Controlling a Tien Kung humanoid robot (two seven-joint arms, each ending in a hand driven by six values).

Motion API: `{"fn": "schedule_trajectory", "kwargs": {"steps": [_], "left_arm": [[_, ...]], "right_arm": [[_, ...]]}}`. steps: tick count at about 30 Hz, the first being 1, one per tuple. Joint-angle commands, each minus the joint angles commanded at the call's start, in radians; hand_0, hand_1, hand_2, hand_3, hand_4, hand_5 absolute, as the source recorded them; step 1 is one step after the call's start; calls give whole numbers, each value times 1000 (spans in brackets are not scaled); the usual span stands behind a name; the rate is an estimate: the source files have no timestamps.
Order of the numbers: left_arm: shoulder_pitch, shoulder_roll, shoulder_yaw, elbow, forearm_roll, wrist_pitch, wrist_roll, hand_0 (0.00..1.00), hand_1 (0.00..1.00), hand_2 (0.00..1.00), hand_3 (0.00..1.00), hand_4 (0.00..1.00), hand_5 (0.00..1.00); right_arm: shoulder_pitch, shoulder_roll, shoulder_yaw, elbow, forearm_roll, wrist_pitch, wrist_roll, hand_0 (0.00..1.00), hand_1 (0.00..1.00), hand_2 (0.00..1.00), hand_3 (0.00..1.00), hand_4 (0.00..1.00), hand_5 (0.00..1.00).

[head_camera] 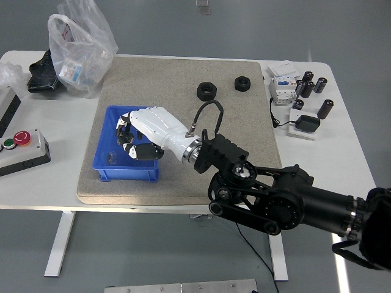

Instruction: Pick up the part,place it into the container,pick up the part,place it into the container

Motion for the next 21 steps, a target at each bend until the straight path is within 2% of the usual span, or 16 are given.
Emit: {"fn": "schedule_trajectory", "kwargs": {"steps": [1,2,7,8,15,21], "left_arm": [[0,0,0,0,0,0,0,655,633,613,693,667,244],[0,0,0,0,0,0,0,656,632,613,693,667,244],[0,2,2,0,-2,-1,0,656,632,613,693,667,244],[-1,2,3,0,-2,-1,-1,656,633,613,693,667,245],[-1,2,6,0,-6,-1,-3,656,633,613,693,667,245],[-2,2,7,0,-7,-2,-3,656,633,613,694,667,244]], "right_arm": [[2,5,-5,-3,-5,-1,0,283,453,501,496,534,2],[3,9,-9,-7,-12,-2,-1,322,556,633,626,453,102],[6,14,-30,-35,-54,-2,-15,322,556,633,626,453,102],[5,14,-32,-40,-62,-2,-18,340,635,725,669,525,138],[1,14,-35,-84,-99,-9,-23,341,644,727,672,551,149],[-7,14,-35,-92,-101,-8,-26,343,648,738,682,557,154]]}}
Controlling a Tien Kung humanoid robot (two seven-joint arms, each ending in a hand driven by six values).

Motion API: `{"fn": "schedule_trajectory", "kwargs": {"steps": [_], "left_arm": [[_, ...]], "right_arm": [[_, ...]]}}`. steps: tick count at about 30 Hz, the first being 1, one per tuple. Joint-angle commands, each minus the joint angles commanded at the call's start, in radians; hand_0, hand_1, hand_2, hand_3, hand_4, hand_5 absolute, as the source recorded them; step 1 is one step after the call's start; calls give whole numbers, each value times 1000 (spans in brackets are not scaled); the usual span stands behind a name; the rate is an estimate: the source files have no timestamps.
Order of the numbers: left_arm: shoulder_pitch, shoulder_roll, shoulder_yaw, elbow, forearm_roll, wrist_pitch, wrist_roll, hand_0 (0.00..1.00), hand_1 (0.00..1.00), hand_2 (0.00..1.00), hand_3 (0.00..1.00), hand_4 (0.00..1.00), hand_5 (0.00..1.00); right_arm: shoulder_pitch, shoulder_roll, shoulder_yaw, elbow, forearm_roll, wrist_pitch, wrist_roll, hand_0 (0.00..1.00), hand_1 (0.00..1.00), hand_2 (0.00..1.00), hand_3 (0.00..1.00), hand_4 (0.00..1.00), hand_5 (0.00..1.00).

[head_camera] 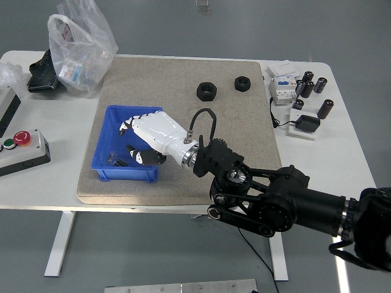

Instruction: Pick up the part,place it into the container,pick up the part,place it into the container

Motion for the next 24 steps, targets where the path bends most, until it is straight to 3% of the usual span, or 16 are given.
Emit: {"fn": "schedule_trajectory", "kwargs": {"steps": [5,10,11,16,17,22,23,24], "left_arm": [[0,0,2,0,-1,-1,-3,655,633,612,692,666,243],[6,-3,-1,0,4,-2,-4,655,633,612,692,666,243],[7,-4,-2,0,5,-2,-4,655,633,612,692,666,243],[10,-6,-9,0,11,-3,-3,655,633,612,692,666,243],[10,-6,-10,0,11,-3,-3,656,633,612,692,665,242],[6,-5,-7,0,12,-3,-6,656,633,612,692,665,242],[5,-5,-5,0,11,-4,-7,655,632,612,692,665,241],[4,-5,-4,0,10,-4,-8,655,632,612,692,665,241]], "right_arm": [[-25,-7,60,32,-20,4,-9,342,644,741,686,563,146],[-81,-78,172,86,-82,61,-73,342,644,741,686,563,146],[-94,-94,196,90,-94,81,-93,341,644,807,805,832,285],[-155,-150,300,67,-144,179,-180,341,644,807,805,832,285],[-165,-155,318,62,-155,199,-193,349,671,849,855,892,359],[-192,-166,351,55,-199,277,-228,349,671,849,855,892,359],[-195,-167,351,56,-202,285,-232,359,686,872,909,974,469],[-197,-168,350,56,-205,294,-236,359,686,872,909,974,469]]}}
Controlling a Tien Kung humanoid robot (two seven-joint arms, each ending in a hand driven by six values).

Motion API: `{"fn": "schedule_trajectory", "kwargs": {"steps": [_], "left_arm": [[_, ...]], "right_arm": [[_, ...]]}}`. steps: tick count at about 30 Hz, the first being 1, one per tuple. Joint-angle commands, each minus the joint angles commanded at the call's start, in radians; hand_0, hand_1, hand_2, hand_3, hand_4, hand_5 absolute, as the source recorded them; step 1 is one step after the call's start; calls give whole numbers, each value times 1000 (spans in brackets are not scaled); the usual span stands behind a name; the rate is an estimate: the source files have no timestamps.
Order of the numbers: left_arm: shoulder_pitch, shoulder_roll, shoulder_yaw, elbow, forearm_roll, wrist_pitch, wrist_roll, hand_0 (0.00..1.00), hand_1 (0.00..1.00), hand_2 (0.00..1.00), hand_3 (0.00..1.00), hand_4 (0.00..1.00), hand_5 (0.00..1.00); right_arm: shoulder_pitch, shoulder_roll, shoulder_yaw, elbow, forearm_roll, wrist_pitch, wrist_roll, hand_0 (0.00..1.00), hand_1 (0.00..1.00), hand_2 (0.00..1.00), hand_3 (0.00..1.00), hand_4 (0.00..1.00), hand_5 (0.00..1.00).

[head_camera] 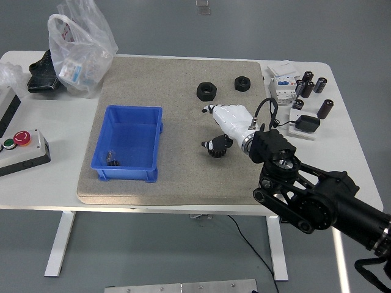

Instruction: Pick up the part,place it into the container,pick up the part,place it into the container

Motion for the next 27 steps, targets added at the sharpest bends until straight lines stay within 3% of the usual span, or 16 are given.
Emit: {"fn": "schedule_trajectory", "kwargs": {"steps": [9,11,16,17,22,23,27], "left_arm": [[0,-1,0,0,3,0,2,655,632,612,692,663,240],[0,-1,1,0,2,0,1,655,632,612,691,662,238],[-1,-1,3,0,2,-1,1,655,632,612,691,662,238],[-2,-1,3,0,2,-1,2,655,632,612,691,662,237],[-2,-1,3,0,3,-2,2,655,632,612,691,662,237],[-2,-1,3,0,3,-2,2,655,632,612,690,661,237],[-2,-1,6,0,1,-2,1,655,632,612,690,661,237]], "right_arm": [[-6,-7,-36,-22,5,47,-29,357,681,862,899,989,489],[-6,-5,-52,-38,11,45,-34,350,652,806,862,976,485],[-5,0,-75,-61,26,29,-39,350,652,806,862,976,485],[-5,0,-78,-65,28,25,-38,316,507,548,616,459,209],[-6,3,-87,-77,35,6,-33,316,507,548,616,459,209],[-6,3,-89,-79,35,3,-31,284,453,405,508,337,2],[-6,4,-92,-84,38,-4,-27,284,453,405,508,337,2]]}}
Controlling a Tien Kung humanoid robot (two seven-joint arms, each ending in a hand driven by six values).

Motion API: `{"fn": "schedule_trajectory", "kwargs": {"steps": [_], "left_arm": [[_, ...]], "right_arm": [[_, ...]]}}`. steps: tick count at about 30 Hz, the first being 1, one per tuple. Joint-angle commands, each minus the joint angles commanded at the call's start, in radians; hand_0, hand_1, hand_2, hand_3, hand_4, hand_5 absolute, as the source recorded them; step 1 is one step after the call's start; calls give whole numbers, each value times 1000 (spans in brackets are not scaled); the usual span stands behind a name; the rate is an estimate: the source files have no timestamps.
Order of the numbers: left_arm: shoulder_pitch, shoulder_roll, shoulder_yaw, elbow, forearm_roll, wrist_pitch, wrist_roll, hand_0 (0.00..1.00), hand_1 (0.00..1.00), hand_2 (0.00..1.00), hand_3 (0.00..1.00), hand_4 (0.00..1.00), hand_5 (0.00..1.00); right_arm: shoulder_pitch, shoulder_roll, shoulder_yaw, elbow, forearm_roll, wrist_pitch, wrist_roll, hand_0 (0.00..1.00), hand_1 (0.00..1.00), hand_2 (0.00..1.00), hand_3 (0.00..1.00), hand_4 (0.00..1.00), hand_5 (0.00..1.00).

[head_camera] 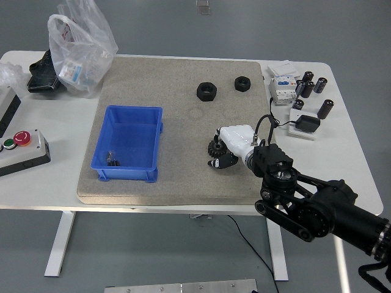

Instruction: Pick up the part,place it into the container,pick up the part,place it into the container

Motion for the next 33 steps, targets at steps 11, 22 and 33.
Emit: {"fn": "schedule_trajectory", "kwargs": {"steps": [11,22,33], "left_arm": [[-2,-1,4,0,-2,-1,-2,655,632,612,689,662,237],[-4,-1,5,0,0,0,1,654,632,612,690,662,237],[-6,-2,6,0,-1,0,1,655,632,612,689,662,237]], "right_arm": [[8,-3,-8,-2,3,-17,13,284,441,273,502,313,2],[124,67,-115,77,1,-119,82,285,439,262,504,312,2],[184,149,-241,107,107,-291,190,310,449,271,525,319,2]]}}
